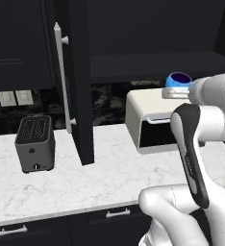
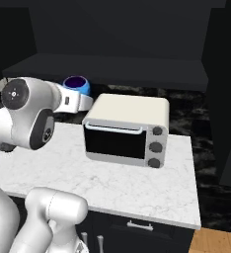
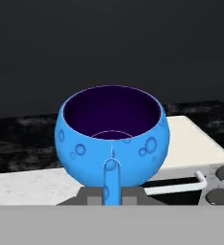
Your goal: Gather all objects into one cabinet and sort the glasses and bowls to opposite sides.
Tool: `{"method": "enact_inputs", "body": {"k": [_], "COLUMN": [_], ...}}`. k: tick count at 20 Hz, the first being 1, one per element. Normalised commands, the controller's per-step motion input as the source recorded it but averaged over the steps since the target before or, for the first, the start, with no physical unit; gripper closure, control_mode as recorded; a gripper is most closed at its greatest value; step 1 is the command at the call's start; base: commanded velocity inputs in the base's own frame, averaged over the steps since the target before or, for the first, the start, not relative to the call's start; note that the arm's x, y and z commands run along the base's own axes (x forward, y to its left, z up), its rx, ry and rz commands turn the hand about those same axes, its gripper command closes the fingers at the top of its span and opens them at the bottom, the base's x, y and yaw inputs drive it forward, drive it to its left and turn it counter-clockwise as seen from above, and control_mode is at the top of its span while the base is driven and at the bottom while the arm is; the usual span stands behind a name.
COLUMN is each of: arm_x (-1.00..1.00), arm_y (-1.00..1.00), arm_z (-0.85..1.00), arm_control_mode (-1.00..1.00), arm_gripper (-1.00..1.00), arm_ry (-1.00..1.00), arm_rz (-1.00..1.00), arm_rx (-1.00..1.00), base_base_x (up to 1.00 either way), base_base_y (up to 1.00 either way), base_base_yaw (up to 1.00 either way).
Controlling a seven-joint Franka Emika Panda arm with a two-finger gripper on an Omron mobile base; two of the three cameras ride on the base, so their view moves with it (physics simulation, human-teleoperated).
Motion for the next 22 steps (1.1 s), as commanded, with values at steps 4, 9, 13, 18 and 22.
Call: {"method": "enact_inputs", "body": {"k": [4, 9, 13, 18, 22], "arm_x": [-1.0, -0.99, -0.78, -0.65, -0.54], "arm_y": [0.0, 0.0, 0.0, 0.0, 0.0], "arm_z": [-0.34, -0.21, -0.21, -0.29, -0.24], "arm_control_mode": [-1.0, -1.0, -1.0, -1.0, 1.0], "arm_gripper": [1.0, 1.0, 1.0, 1.0, 1.0], "arm_ry": [0.31, 0.23, 0.01, 0.05, 0.02], "arm_rz": [-0.05, -0.01, 0.0, 0.01, 0.02], "arm_rx": [0.0, 0.0, 0.0, 0.0, 0.0], "base_base_x": [0.0, 0.0, 0.0, 0.0, -0.17], "base_base_y": [0.0, 0.0, 0.0, 0.0, 0.0], "base_base_yaw": [0.0, 0.0, 0.0, 0.0, 0.0]}}
